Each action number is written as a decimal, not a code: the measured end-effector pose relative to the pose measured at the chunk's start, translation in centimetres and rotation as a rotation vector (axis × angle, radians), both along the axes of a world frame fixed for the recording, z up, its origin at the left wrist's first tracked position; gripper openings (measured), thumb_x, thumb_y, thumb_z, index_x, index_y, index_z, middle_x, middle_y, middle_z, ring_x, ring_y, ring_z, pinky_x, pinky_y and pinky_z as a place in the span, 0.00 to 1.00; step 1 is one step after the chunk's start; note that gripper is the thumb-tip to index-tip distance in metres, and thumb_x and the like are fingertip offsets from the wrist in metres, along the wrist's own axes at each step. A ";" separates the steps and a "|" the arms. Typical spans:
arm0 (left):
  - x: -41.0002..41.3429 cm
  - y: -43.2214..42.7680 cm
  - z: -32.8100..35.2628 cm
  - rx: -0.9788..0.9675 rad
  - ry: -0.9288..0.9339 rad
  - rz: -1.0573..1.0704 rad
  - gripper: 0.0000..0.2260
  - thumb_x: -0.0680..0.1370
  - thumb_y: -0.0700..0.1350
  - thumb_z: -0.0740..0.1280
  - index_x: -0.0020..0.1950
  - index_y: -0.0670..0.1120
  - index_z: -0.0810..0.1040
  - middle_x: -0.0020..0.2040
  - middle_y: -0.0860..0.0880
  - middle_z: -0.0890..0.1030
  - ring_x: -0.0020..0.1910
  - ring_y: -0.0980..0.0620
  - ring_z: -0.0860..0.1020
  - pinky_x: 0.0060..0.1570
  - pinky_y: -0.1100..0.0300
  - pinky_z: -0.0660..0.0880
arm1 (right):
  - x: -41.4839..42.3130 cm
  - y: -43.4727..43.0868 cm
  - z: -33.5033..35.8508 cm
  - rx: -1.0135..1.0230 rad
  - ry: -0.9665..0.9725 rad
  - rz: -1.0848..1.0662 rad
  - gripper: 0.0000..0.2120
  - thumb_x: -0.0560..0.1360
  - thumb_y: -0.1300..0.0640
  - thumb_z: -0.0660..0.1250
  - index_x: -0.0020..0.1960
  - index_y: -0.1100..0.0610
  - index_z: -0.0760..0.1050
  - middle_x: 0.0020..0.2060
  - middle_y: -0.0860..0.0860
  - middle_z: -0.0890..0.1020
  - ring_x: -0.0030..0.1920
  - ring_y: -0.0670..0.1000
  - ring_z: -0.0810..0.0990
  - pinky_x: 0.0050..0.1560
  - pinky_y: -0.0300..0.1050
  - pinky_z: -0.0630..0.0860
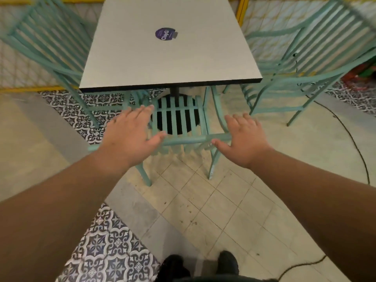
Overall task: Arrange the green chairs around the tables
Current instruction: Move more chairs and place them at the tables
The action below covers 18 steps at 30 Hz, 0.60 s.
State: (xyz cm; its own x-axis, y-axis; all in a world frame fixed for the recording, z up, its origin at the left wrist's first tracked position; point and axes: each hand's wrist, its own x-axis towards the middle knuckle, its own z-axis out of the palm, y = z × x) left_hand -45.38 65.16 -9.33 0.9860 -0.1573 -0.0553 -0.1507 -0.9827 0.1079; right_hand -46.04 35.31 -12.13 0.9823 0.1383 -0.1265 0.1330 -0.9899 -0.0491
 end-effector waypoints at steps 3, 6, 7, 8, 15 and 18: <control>-0.2 -0.5 3.4 0.011 -0.050 -0.068 0.36 0.78 0.67 0.51 0.82 0.51 0.56 0.80 0.46 0.65 0.80 0.41 0.60 0.76 0.39 0.60 | -1.7 -1.7 4.0 0.122 -0.091 -0.074 0.37 0.79 0.34 0.51 0.79 0.57 0.62 0.77 0.60 0.68 0.79 0.63 0.59 0.79 0.62 0.55; -0.3 -2.0 5.9 0.024 -0.088 -0.154 0.34 0.79 0.65 0.51 0.82 0.51 0.56 0.80 0.46 0.66 0.80 0.42 0.60 0.75 0.40 0.61 | -3.7 -3.3 7.4 0.192 -0.150 -0.115 0.35 0.78 0.38 0.50 0.77 0.59 0.66 0.75 0.61 0.71 0.79 0.63 0.61 0.79 0.60 0.55; -0.3 -2.6 6.3 0.012 -0.091 -0.172 0.33 0.80 0.64 0.52 0.82 0.51 0.56 0.80 0.46 0.66 0.79 0.42 0.60 0.75 0.39 0.61 | -4.3 -3.8 8.1 0.194 -0.158 -0.121 0.35 0.78 0.39 0.50 0.78 0.59 0.66 0.75 0.61 0.71 0.78 0.63 0.61 0.79 0.59 0.55; -0.3 -3.6 6.7 0.002 -0.087 -0.198 0.32 0.80 0.63 0.53 0.82 0.51 0.57 0.79 0.46 0.67 0.79 0.41 0.61 0.75 0.39 0.61 | -5.2 -4.6 8.7 0.194 -0.169 -0.135 0.35 0.78 0.40 0.50 0.78 0.59 0.66 0.75 0.60 0.71 0.78 0.63 0.62 0.79 0.59 0.55; -1.4 -14.2 6.7 -0.067 -0.056 -0.376 0.29 0.81 0.59 0.59 0.80 0.49 0.64 0.77 0.46 0.70 0.77 0.43 0.64 0.74 0.40 0.64 | -10.5 -11.5 9.3 0.210 -0.125 -0.179 0.34 0.77 0.39 0.52 0.76 0.59 0.69 0.69 0.59 0.77 0.71 0.61 0.71 0.73 0.58 0.65; -1.9 -20.1 5.9 -0.084 -0.054 -0.423 0.28 0.81 0.58 0.61 0.79 0.48 0.66 0.75 0.46 0.73 0.75 0.42 0.67 0.71 0.42 0.67 | -12.6 -16.4 9.0 0.232 -0.114 -0.205 0.37 0.76 0.37 0.49 0.76 0.59 0.70 0.70 0.59 0.77 0.71 0.62 0.71 0.73 0.58 0.64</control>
State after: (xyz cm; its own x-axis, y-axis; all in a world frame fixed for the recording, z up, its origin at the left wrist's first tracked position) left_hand -47.30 45.09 -3.41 0.8346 -0.5503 0.0245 -0.5462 -0.8211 0.1658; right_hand -58.59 18.92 -3.15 0.9987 -0.0518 -0.0030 -0.0507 -0.9608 -0.2726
